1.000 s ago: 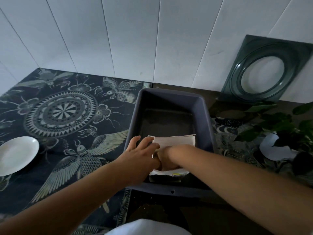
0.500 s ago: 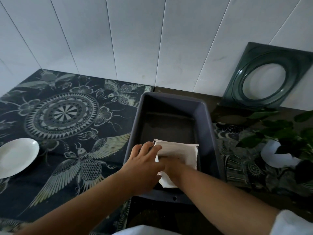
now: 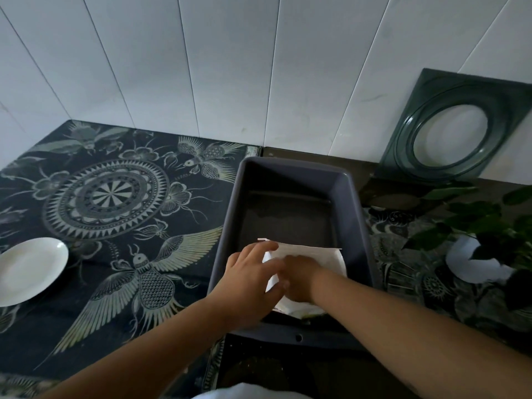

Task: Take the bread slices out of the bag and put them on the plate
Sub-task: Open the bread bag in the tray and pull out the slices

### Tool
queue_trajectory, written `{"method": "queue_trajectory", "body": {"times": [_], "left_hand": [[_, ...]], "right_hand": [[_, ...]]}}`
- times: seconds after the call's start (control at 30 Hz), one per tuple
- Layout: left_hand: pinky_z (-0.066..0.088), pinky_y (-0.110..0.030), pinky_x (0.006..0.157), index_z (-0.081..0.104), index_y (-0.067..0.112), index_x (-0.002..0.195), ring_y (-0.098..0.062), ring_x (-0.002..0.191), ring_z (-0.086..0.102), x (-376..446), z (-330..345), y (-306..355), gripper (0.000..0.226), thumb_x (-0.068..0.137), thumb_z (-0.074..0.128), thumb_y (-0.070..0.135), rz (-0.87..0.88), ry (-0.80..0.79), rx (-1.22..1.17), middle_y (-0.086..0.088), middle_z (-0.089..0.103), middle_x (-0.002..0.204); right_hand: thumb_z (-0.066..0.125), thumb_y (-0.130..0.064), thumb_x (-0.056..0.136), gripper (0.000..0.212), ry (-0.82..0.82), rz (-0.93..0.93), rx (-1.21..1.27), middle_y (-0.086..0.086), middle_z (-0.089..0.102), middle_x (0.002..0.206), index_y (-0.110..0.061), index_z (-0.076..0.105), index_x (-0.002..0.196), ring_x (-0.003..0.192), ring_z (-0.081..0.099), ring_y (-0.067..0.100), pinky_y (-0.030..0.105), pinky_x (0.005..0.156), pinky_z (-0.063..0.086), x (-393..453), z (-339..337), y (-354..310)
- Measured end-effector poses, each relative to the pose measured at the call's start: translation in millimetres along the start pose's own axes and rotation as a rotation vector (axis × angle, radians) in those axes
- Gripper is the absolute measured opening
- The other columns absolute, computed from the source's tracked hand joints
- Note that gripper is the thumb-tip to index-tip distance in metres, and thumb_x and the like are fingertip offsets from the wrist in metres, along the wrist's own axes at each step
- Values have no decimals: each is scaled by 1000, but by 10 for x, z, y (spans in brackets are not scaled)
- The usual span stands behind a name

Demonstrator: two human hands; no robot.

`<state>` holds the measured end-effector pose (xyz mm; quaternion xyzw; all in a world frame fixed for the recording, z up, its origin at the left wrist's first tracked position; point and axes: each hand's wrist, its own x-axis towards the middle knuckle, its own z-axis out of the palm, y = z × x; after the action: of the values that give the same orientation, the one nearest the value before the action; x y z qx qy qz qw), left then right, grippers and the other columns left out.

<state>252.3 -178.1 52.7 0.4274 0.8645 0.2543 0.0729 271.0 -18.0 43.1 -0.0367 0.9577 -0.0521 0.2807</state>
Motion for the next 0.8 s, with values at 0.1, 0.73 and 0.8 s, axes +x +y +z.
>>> {"method": "queue_trajectory", "body": {"times": [0.1, 0.73, 0.8], "left_hand": [[33, -45, 110, 46, 34, 130, -19, 137, 31, 10, 9, 18, 48, 86, 64, 37, -25, 15, -165, 4, 36, 148], [54, -30, 90, 46, 34, 130, -6, 111, 62, 417, -605, 431, 74, 66, 83, 39, 57, 71, -678, 13, 65, 118], [53, -17, 77, 53, 39, 118, -2, 99, 66, 449, -614, 480, 57, 68, 81, 36, 46, 176, -722, 18, 70, 104]], "right_hand": [[49, -28, 91, 23, 29, -34, -48, 7, 66, 109, -16, 58, 109, 94, 63, 25, 40, 81, 51, -68, -77, 23], [78, -52, 66, 47, 321, -124, -143, -17, 48, 79, -41, 43, 94, 69, 47, 2, 27, 51, 34, -1299, -1731, -34], [80, -52, 65, 52, 343, -108, -129, -15, 49, 81, -38, 43, 98, 70, 47, 3, 27, 51, 33, -1318, -1840, -71]]}}
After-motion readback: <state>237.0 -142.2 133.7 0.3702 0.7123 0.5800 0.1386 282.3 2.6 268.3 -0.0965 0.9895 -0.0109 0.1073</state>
